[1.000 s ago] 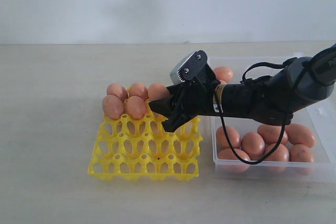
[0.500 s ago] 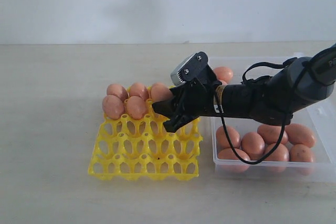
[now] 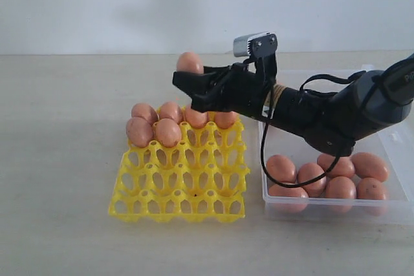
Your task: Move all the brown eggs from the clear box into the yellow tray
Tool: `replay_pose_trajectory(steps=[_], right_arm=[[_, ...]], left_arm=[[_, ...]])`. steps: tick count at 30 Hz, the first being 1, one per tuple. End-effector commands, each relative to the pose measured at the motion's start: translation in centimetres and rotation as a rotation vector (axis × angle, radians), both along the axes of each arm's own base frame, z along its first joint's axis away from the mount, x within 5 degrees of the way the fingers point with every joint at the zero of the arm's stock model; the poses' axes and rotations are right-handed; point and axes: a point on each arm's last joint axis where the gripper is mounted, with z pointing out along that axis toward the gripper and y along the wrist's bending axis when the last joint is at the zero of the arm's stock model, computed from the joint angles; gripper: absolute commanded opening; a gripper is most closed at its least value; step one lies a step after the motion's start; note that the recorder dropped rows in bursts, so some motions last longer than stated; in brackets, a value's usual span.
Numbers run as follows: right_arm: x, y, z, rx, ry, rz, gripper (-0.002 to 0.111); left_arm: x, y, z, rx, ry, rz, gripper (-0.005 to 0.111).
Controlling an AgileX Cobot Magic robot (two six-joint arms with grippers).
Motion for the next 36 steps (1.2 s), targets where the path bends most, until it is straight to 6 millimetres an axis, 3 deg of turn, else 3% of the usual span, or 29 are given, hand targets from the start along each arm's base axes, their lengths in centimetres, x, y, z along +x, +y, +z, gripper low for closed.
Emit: replay_pose_trajectory(steps=[1,4,11,17,36], right_arm=[[0.9,-0.6,-0.7,0.071,0.026,-0.092,0.000],[1.6,-0.2,-2.0,0.055,0.043,-0.072,0.000],[1.5,0.3,-3.0,-0.033,0.035,-0.012,0.000],[0.5,1.0,-4.0,-0.164,0.037,0.128,0.000],[0.4,0.5,-5.6,-0.328,0.137,0.122,0.000]], left_arm=[[0.0,0.0,-0.1,0.003,-0.001,0.002,0.004],[0.0,0.0,-0.1,0.003,-0.001,0.002,0.004],[0.0,0.0,-0.1,0.003,-0.001,0.002,0.004],[0.0,0.0,-0.1,0.003,-0.001,0.002,0.004],[0.0,0.0,-0.1,0.003,-0.001,0.002,0.004]])
